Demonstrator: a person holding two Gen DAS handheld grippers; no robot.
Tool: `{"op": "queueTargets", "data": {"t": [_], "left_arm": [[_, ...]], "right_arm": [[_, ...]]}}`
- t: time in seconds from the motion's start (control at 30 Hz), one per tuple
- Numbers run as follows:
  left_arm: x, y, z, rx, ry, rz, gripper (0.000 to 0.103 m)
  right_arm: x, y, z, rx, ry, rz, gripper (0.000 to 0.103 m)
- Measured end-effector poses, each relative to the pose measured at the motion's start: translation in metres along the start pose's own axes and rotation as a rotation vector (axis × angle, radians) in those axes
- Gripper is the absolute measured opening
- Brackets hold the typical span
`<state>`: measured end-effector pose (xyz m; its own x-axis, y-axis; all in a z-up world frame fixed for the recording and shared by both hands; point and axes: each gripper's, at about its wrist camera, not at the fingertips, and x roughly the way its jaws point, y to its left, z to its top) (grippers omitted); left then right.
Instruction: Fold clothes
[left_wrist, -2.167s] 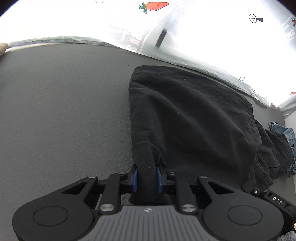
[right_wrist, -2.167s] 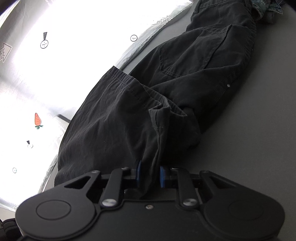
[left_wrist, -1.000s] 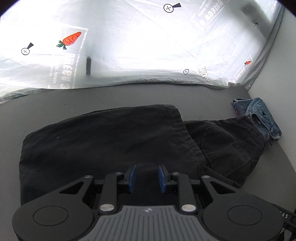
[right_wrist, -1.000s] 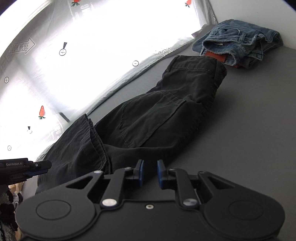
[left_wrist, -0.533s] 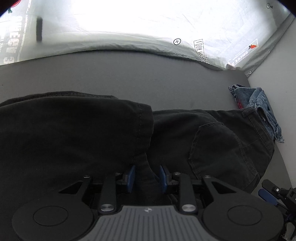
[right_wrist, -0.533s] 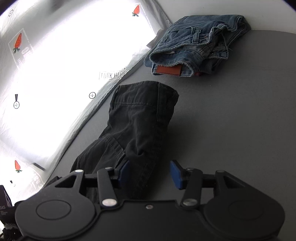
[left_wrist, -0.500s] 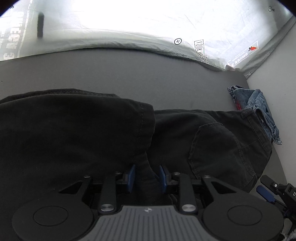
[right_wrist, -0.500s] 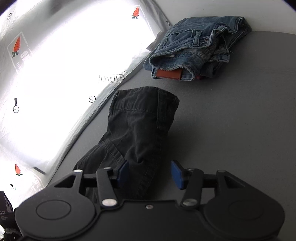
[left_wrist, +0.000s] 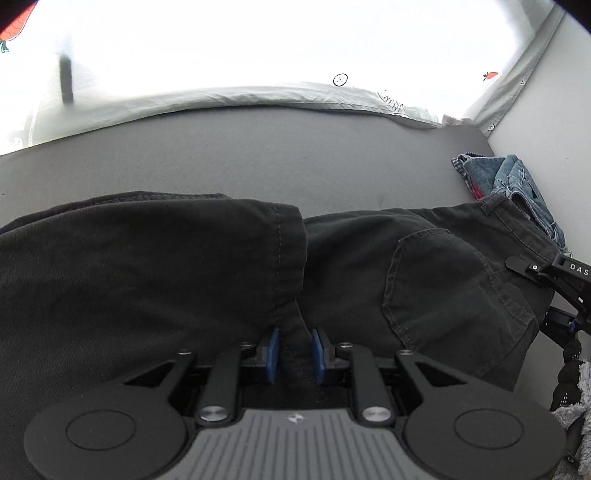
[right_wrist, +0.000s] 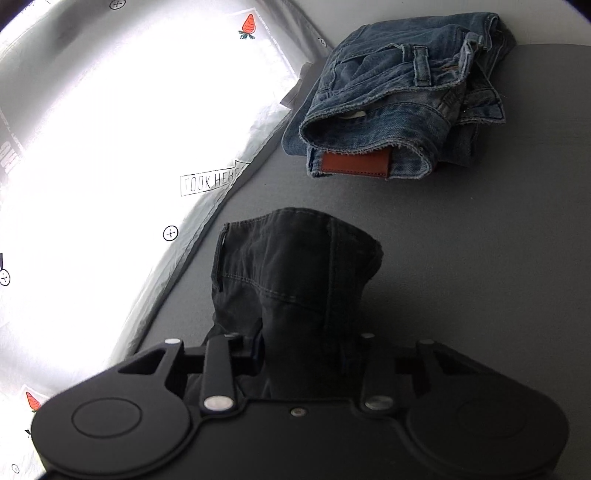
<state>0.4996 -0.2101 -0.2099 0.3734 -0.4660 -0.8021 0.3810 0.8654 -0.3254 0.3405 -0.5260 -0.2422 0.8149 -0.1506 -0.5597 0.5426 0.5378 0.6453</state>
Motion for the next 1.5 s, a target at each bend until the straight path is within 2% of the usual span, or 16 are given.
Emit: {"op": "queueTargets", "data": {"t": [0.1,0.23,0.3,0.47,0.57,0.67,0.83,0.93,1.0,1.1,1.2,1.3,1.37,1.43,1.47,1.5], "left_arm": [[-0.002,0.000,-0.003,-0.001,-0.018,0.001,0.023],[-0.006,-0.018,-0.006,0.024,-0.039,0.071,0.024],[-0.014,-0.031,-0.010,0.043,-0.044,0.092,0.031],[-0.073,-0.045,-0.043,0.021,-0.120,0.001,0.031],[-0.090,-0.049,-0.078,0.102,-0.119,0.027,0.031],[-0.075,-0.054,-0.103,0.161,-0.081,0.065,0.030],[-0.057,-0.070,-0.117,0.322,-0.099,0.133,0.029],[-0.066,-0.047,-0.109,0.225,-0.076,0.045,0.030],[-0.086,-0.017,-0.101,0.076,-0.059,-0.039,0.031],[-0.142,0.031,-0.103,-0.083,-0.177,-0.052,0.045],[-0.196,0.082,-0.112,-0.231,-0.292,0.027,0.048],[-0.240,0.135,-0.134,-0.391,-0.380,0.140,0.052],[-0.256,0.160,-0.149,-0.461,-0.396,0.216,0.053],[-0.269,0.185,-0.164,-0.532,-0.398,0.278,0.053],[-0.273,0.194,-0.169,-0.569,-0.390,0.278,0.053],[-0.278,0.200,-0.173,-0.601,-0.390,0.269,0.053]], "right_arm": [[-0.015,0.019,0.001,-0.059,-0.035,0.020,0.028],[-0.038,0.066,0.000,-0.221,-0.085,0.037,0.028],[-0.049,0.092,-0.005,-0.310,-0.115,0.044,0.028],[-0.072,0.142,-0.022,-0.520,-0.163,0.052,0.028],[-0.085,0.156,-0.031,-0.573,-0.154,0.073,0.028],[-0.103,0.165,-0.044,-0.608,-0.137,0.086,0.028],[-0.132,0.182,-0.073,-0.676,-0.109,0.109,0.028],[-0.143,0.195,-0.090,-0.741,-0.106,0.123,0.028],[-0.145,0.204,-0.100,-0.765,-0.102,0.135,0.028],[-0.148,0.222,-0.121,-0.803,-0.100,0.165,0.028],[-0.146,0.241,-0.157,-0.863,-0.086,0.201,0.028],[-0.140,0.261,-0.212,-0.942,-0.044,0.227,0.029],[-0.129,0.271,-0.261,-1.063,0.019,0.251,0.034],[-0.114,0.275,-0.311,-1.223,0.129,0.257,0.040],[-0.105,0.272,-0.332,-1.283,0.210,0.263,0.054],[-0.098,0.270,-0.351,-1.332,0.286,0.269,0.057]]}}
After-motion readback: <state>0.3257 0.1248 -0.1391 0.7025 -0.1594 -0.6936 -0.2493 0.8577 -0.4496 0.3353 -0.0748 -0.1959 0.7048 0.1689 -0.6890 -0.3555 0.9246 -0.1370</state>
